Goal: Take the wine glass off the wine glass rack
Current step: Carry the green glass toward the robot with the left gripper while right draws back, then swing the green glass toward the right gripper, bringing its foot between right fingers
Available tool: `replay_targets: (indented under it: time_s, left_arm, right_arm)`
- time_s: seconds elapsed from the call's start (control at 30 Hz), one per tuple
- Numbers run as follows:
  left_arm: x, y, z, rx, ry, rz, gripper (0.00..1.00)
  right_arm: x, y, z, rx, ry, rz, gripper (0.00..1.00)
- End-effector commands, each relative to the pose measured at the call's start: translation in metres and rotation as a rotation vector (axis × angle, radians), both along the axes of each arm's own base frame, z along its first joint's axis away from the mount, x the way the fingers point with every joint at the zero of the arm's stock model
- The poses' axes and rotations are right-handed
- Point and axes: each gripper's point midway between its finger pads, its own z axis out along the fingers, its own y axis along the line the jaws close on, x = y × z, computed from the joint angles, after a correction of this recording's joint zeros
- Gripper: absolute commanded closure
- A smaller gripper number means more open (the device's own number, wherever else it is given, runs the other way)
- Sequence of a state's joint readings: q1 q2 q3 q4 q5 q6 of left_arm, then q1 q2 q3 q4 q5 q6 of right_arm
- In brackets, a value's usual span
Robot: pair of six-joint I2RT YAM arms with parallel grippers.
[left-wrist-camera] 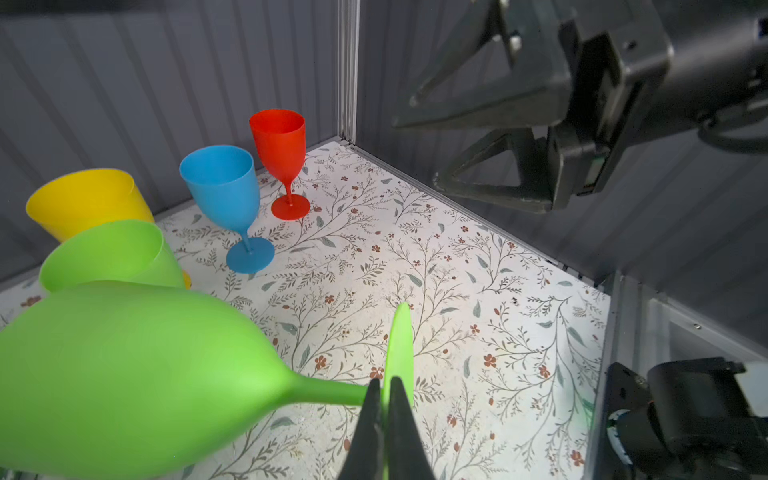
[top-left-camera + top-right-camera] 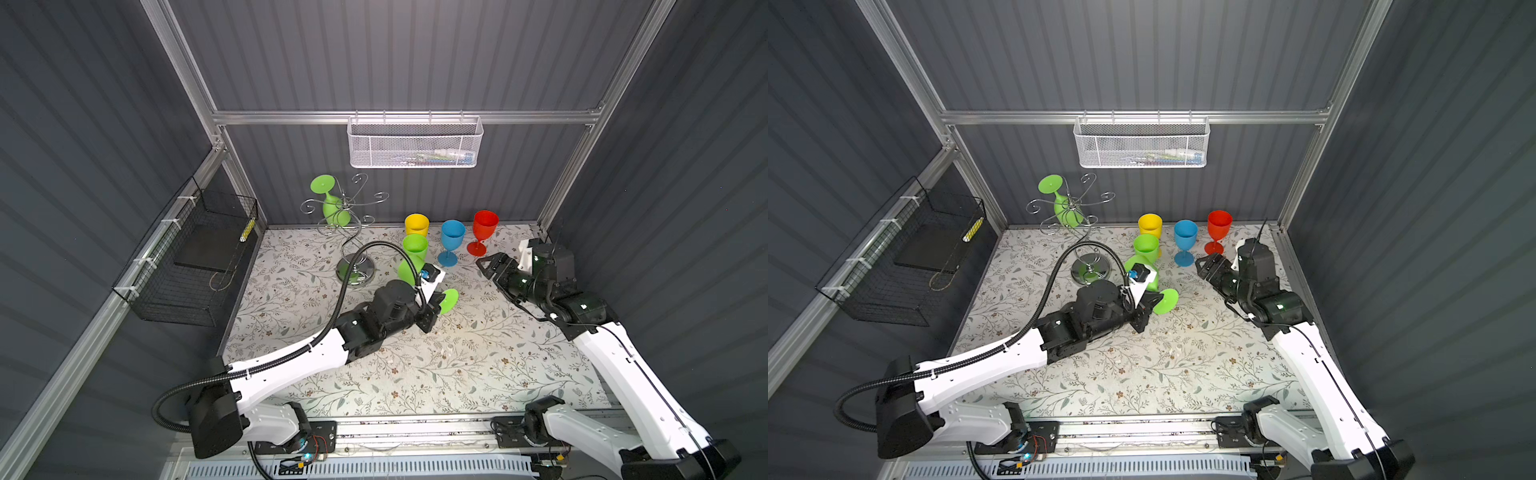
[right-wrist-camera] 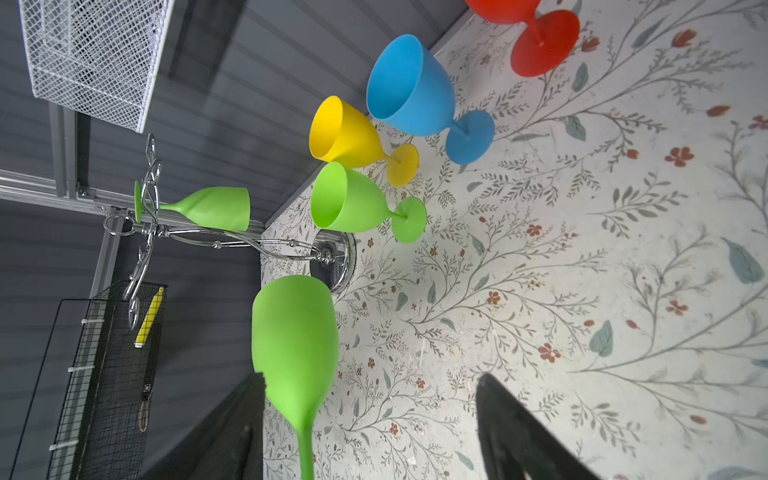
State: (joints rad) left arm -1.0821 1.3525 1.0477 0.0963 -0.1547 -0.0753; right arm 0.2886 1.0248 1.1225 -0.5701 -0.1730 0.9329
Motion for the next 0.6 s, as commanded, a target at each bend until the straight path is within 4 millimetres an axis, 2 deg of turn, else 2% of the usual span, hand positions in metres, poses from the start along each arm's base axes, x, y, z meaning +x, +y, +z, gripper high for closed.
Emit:
replay_targets:
  time_s: [0.0,0.27,0.57]
  left_arm:
    - [0.012,-0.004,0.022,0.003,-0.196,0.076,1.0]
    - [0.017,-0.019,0.02,0.042,-0.351,0.128,1.0]
    - [0.02,-0.035,0.024,0.079,-0.481,0.144,1.0]
  right_arm:
    - [-0.013,0.002,0.005,0.065,0.059,-0.003,0.23]
    - [-0.025,0.006,0.002,0.114,0.121,0.01,0.28]
    - [-0.025,0.009,0.003,0.138,0.137,0.014,0.36]
